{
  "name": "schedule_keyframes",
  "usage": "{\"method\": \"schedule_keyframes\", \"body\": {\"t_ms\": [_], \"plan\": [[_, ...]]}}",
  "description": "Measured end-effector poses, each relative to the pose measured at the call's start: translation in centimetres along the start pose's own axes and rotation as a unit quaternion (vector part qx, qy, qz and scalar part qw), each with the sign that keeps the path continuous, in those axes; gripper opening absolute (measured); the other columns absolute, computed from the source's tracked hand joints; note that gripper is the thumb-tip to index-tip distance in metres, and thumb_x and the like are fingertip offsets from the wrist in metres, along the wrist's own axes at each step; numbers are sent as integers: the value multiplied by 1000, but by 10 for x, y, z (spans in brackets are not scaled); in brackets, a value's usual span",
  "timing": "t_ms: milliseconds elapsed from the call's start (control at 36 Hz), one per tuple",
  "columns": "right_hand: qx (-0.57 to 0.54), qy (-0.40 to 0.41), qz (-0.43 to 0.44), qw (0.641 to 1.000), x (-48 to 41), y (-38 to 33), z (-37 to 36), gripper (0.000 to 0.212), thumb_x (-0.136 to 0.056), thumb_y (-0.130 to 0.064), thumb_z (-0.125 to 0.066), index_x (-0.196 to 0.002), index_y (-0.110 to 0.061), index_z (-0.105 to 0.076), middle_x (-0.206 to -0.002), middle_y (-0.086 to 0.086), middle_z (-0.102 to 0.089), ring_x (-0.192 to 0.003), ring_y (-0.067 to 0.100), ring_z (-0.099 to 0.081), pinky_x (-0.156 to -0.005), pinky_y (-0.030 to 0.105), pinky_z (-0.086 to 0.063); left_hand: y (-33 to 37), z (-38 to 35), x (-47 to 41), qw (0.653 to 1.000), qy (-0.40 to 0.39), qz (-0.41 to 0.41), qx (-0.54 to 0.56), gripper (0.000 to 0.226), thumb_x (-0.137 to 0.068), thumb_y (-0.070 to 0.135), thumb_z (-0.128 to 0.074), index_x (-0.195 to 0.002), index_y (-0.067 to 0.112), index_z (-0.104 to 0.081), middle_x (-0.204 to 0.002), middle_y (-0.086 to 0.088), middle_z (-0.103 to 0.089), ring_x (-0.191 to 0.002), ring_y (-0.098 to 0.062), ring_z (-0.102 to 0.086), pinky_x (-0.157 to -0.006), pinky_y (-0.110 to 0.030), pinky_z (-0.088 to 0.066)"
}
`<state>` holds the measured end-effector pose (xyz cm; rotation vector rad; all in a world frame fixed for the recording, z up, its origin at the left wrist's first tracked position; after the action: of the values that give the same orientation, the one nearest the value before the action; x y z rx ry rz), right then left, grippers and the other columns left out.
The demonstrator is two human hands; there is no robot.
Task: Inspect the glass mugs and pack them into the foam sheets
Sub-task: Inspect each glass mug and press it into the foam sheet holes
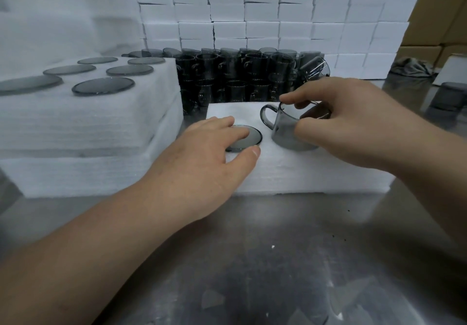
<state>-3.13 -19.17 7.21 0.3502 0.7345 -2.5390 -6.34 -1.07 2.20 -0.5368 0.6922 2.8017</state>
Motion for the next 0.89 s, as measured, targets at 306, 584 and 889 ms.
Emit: {"method": "schedule_keyframes", "body": {"t_ms": [306,584,889], "plan": [[-15,-26,-12,999,-1,1,2,48,-57,-58,-48,-103,-51,-58,-98,-28,-53,-84,-6,-55,-61,19,-39,0,0,0,1000,3,-3,-3,64,-72,60,-29,-130,40,-47,-146,20,-30,-135,2,-17,-101,-17,-13],[-5,-44,-22,999,0,-2,6,52,-54,-52,-46,-104,-49,-59,-92,-23,-55,-58,-12,-50,-53,20,-34,2,0,0,1000,-3,-1,-5,64,-72,59,-28,-131,41,-46,-147,21,-28,-135,2,-15,-100,-17,-12],[35,-57,-19,998,-1,-4,6,57,-53,-54,-45,-109,-51,-56,-97,-27,-51,-82,-6,-51,-64,20,-40,3,0,1,1000,3,-6,-5,61,-73,58,-29,-128,41,-49,-146,20,-31,-134,1,-17,-100,-17,-13]]}}
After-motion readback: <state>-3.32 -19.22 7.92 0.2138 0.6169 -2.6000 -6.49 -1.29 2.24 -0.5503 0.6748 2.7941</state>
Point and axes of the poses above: each hand's wrist, its own x-axis away from the middle knuckle, its own z-axis out of the back of the hand, y = z × x, the point moved 1 cm from there along -x, towards the middle knuckle
